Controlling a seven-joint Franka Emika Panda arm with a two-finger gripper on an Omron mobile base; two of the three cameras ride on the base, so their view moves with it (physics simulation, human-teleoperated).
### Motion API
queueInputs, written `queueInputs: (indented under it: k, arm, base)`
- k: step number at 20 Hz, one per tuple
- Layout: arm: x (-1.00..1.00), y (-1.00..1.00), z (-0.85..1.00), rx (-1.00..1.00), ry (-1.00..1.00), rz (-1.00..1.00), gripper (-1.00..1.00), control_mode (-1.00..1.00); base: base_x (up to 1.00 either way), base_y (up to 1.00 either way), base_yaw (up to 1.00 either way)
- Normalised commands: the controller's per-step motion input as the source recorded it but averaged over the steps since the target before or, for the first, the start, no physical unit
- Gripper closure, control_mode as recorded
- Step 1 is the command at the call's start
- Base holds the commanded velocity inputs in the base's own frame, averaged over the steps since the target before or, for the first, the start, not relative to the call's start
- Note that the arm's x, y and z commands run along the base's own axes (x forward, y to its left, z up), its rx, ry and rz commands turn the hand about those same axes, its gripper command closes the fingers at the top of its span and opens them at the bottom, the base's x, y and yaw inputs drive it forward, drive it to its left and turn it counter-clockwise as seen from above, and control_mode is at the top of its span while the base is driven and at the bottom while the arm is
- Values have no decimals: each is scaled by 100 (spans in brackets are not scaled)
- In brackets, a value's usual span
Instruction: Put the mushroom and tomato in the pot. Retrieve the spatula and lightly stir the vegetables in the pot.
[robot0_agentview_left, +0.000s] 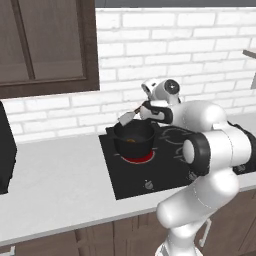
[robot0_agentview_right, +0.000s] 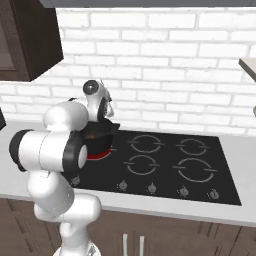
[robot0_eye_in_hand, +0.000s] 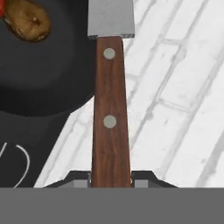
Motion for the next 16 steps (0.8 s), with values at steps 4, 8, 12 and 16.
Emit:
queueInputs:
  k: [4,8,12,16]
  arm:
    - [7,-5,18,-23,-13,24,100,-100]
    - [2,-3,0,-5,0,3,100,-100]
    - [0,0,1,0,9,7,100,-100]
    - [0,1,14,0,20,14,100,-100]
  base:
    - [0,0,0]
    - [0,0,0]
    - [0,0,0]
    - [0,0,0]
